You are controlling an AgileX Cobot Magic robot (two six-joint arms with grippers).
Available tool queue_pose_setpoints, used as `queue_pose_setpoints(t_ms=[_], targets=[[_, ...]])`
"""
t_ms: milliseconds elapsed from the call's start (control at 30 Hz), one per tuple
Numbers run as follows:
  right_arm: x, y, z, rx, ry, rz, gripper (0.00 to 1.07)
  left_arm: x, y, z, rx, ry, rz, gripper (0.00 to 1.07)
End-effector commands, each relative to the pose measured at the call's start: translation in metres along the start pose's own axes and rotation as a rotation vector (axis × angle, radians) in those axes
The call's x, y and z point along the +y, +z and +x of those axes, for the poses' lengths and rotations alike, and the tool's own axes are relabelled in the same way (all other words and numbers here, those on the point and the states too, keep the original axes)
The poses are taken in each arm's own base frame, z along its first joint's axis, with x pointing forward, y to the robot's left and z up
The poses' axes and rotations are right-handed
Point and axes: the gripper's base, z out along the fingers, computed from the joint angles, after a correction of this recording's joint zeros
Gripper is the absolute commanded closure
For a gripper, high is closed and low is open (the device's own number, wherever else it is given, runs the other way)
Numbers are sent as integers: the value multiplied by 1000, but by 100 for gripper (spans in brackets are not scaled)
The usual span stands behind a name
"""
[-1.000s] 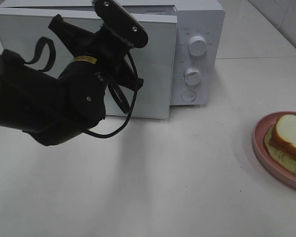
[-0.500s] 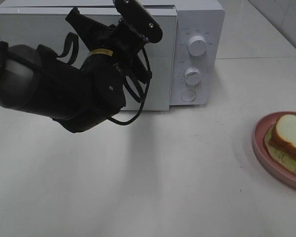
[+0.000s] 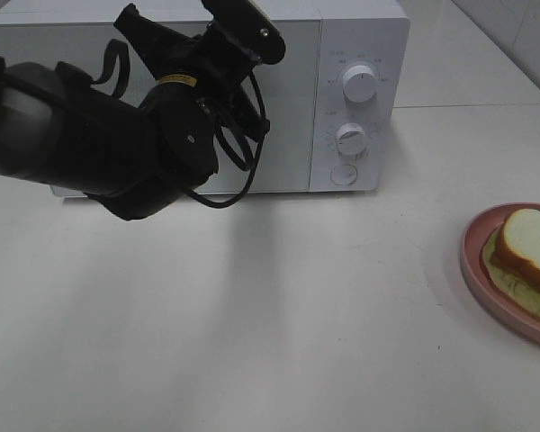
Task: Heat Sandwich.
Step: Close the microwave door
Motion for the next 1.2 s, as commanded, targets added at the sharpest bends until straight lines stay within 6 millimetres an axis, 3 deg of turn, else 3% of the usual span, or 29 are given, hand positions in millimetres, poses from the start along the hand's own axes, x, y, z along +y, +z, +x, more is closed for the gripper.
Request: queue_pose_setpoints(t_ms=[33,600,933,1067,1200], targets=[[0,-3,2,-30,-5,10,45,20,14,8,31,-35,-99,107],[-1,-3,2,-30,-4,12,46,20,13,7,32,-41,-104,107],[-1,-3,2,-30,-4,12,46,5,-4,4,129,-237,-98,107],[-1,-3,2,-30,-4,12,46,-2,-15,2,192,-376,-93,107],[-1,-3,2,-30,-4,12,46,6,-27,-7,273,-600,-75,107]])
